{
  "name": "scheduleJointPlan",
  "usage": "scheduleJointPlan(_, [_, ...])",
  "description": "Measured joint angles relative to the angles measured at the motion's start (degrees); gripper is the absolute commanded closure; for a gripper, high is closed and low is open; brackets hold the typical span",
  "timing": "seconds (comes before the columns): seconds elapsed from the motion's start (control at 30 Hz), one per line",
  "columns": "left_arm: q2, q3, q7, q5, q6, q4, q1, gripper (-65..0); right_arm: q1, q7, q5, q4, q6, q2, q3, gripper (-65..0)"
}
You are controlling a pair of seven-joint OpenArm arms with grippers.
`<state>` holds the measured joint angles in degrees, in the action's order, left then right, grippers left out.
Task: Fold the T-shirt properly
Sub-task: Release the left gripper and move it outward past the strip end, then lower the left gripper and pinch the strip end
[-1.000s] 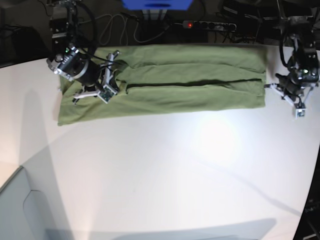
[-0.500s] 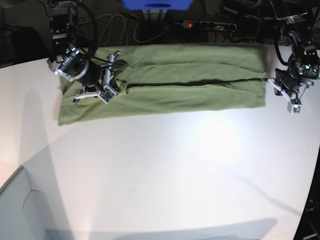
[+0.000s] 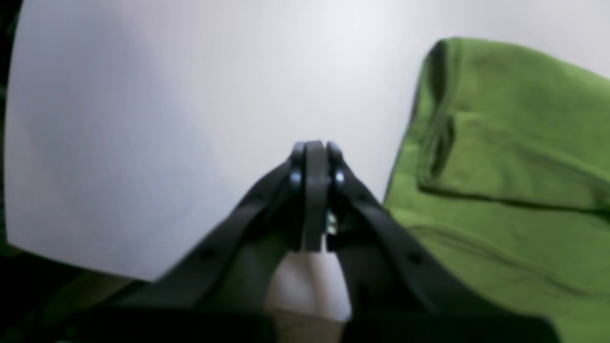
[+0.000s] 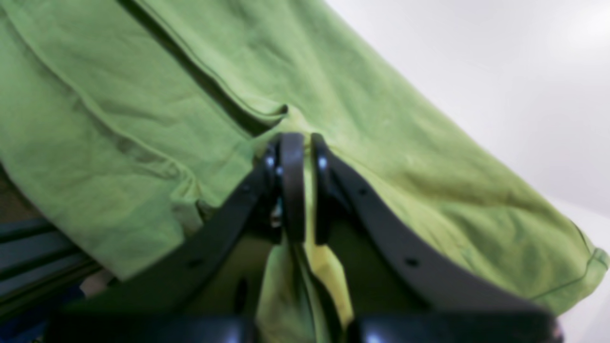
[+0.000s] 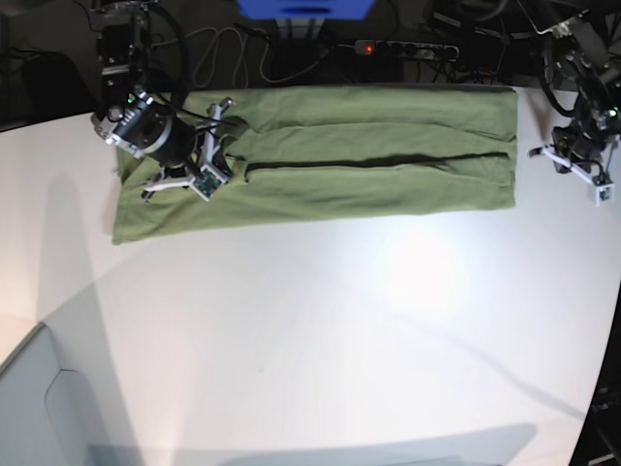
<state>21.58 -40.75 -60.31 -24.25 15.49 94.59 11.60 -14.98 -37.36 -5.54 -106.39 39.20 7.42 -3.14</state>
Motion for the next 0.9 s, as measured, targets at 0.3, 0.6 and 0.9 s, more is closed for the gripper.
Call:
scheduleJointPlan(0.3, [-0.66, -4.81, -0.22, -3.61, 12.24, -0.59, 1.27, 0.0, 0.0, 0.0, 0.02, 0.0, 0.0, -0.02, 0.0, -0.3])
scheduleJointPlan(0.6, [-4.02, -4.76, 0.44, -4.02, 12.87, -0.09, 2.4, -28.6, 0.02, -0.02, 0.0, 0.02, 0.0, -0.15, 0.0, -0.3])
scheduleJointPlan(0.9, [-10.01, -11.34, 0.24, -6.16, 12.87, -1.33, 1.7, -37.0, -0.02, -0.02, 0.0, 0.09, 0.0, -0.11, 0.04, -0.3])
